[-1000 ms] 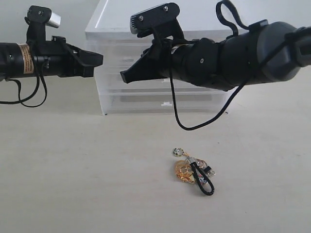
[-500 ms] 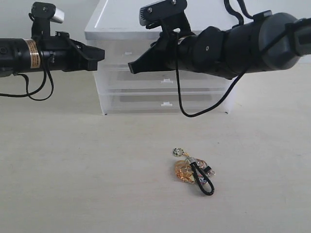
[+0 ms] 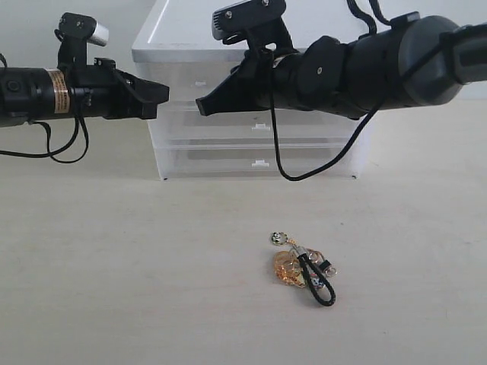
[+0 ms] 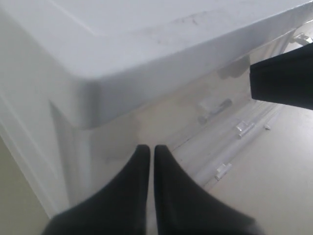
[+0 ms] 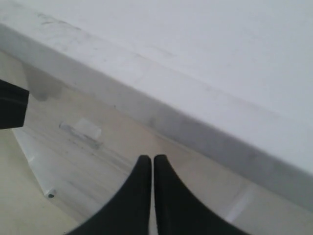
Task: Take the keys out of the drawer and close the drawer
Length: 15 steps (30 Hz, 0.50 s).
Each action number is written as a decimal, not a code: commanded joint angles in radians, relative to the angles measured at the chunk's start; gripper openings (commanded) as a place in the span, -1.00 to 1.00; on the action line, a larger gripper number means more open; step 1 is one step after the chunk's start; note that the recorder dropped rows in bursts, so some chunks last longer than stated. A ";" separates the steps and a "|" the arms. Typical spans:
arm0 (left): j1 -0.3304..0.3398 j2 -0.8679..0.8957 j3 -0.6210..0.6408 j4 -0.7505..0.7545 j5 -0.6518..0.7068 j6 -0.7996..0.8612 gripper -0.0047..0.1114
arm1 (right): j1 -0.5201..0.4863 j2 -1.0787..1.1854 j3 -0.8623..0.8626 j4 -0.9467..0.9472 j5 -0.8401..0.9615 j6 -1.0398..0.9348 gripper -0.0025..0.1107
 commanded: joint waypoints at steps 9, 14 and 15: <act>0.002 -0.144 0.137 0.003 0.023 -0.054 -0.85 | -0.011 -0.135 0.146 0.008 -0.055 -0.003 -0.96; 0.002 -0.268 0.274 -0.011 -0.098 -0.097 -0.85 | -0.011 -0.256 0.305 0.012 -0.111 0.012 -0.96; 0.002 -0.292 0.300 -0.011 -0.110 -0.107 -0.85 | -0.011 -0.286 0.339 0.012 -0.118 0.012 -0.96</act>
